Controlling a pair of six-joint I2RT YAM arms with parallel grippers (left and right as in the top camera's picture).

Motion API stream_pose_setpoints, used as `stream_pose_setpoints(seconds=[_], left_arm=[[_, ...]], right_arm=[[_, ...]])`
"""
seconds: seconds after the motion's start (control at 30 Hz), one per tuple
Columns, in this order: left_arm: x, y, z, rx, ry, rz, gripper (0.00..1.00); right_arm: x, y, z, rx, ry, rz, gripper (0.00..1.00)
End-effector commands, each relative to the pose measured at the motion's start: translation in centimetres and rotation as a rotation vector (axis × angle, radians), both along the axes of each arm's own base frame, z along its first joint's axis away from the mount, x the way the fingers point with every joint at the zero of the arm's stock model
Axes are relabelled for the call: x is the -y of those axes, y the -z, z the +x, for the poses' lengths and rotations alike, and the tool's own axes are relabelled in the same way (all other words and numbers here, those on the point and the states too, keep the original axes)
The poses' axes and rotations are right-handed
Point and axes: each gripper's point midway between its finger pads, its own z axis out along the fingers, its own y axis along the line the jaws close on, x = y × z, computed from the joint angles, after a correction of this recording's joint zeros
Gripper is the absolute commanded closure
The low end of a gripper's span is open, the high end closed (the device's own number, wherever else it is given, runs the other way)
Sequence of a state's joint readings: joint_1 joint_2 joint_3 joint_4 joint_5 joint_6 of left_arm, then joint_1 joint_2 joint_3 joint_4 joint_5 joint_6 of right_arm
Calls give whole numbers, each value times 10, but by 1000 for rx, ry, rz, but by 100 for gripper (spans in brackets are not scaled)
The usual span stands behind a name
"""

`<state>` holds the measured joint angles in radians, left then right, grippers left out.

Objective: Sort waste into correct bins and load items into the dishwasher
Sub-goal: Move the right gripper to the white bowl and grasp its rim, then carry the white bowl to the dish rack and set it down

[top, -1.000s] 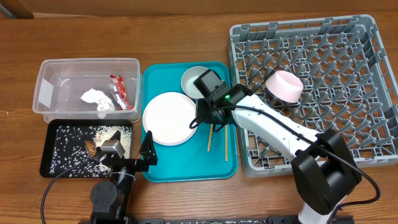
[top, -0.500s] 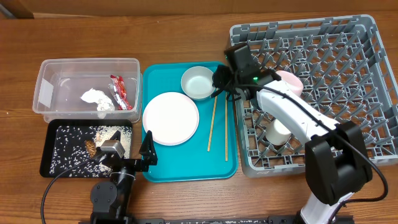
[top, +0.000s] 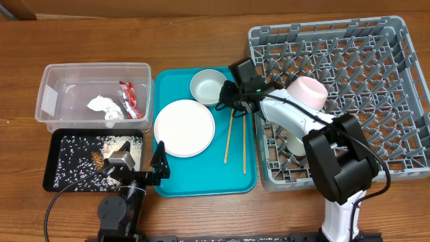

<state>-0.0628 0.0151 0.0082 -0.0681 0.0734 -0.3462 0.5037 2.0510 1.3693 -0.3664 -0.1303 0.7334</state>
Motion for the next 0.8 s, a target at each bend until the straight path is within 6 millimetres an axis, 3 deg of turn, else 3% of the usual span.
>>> stream_pose_setpoints(seconds=[0.0,0.03,0.17,0.37,0.63,0.73,0.77], left_arm=[[-3,1,0,-1,-16,-16,0],[-3,1,0,-1,-17,-16,0],[-3,1,0,-1,-17,-16,0],[-3,1,0,-1,-16,-16,0],[-4,1,0,-1,-17,-16,0],[-3,1,0,-1,-17,-16,0],[-3,1,0,-1,-17,-16,0]], right_arm=[[-1,4,1,-6,2,-2,82],[-1,4,1,-7,2,-2,85],[-2,5,-1,-7,-5,-6,83],[3,5,-8,-29,-32,-72,96],[32,-79,14,80,36,-215,96],[68,-122,24,152,135,-280,96],[89,-138,26,183,184,-320,96]])
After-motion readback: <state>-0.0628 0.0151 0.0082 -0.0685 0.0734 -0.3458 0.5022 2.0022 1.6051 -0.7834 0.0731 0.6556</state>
